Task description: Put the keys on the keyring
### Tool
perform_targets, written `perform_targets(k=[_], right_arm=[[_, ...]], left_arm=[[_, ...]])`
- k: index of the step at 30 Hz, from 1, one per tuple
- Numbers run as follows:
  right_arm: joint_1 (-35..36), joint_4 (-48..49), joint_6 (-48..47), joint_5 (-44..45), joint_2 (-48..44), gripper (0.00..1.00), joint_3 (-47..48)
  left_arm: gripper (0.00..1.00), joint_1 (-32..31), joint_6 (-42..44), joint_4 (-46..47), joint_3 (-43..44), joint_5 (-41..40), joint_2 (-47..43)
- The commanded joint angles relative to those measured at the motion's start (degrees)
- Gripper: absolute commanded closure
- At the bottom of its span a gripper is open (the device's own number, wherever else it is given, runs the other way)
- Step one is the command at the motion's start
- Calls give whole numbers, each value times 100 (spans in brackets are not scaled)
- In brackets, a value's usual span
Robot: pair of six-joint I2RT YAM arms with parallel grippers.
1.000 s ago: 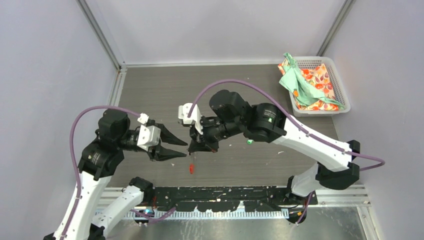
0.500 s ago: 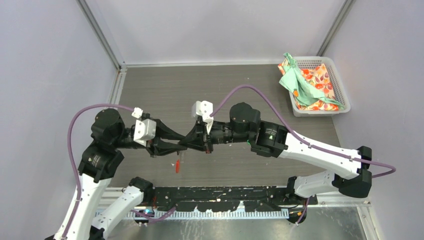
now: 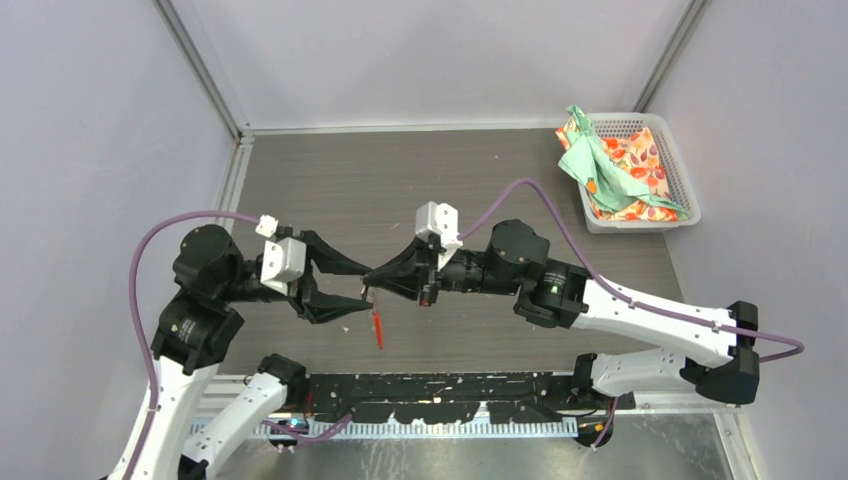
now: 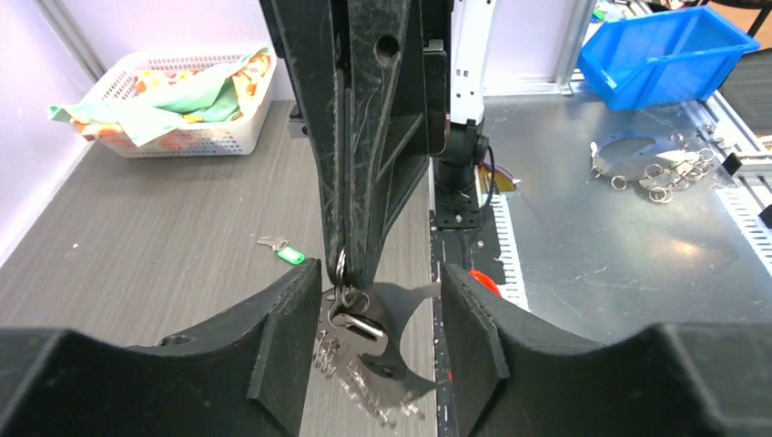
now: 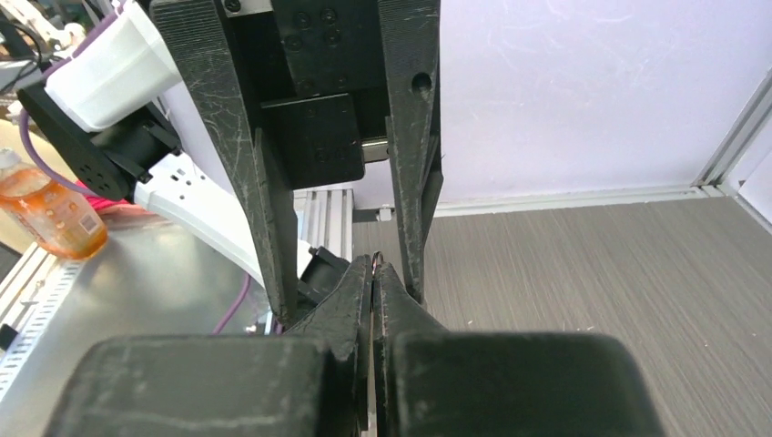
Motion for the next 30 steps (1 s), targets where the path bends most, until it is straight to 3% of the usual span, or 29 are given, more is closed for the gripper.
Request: perform_targets(k=[1, 6, 13, 18, 20, 22, 24, 30], right_arm=[[-9, 925, 143, 240, -379, 99, -121], [-13, 932, 187, 185, -433, 99, -159], [-8, 821, 247, 41, -384, 99, -104], [-14, 972, 347, 85, -445, 99, -144], [2, 1019, 391, 115, -476, 99, -147], [-6, 1068, 429, 128, -491, 99, -143], [-14, 1066, 465, 93, -486, 99, -116], [-6, 971, 478, -4, -468, 99, -82]], left_arm=[[45, -20, -836, 518, 259, 250, 88], [49, -20, -746, 493, 328, 290, 146], [82, -20, -696, 764, 256, 11, 144], [96, -20, -247, 395, 169, 7, 76], [95, -20, -226, 394, 123, -21, 21], [79, -20, -250, 413, 108, -7, -8], [71, -20, -269, 429, 112, 72, -21], [64, -20, -332, 398, 177, 40, -20]])
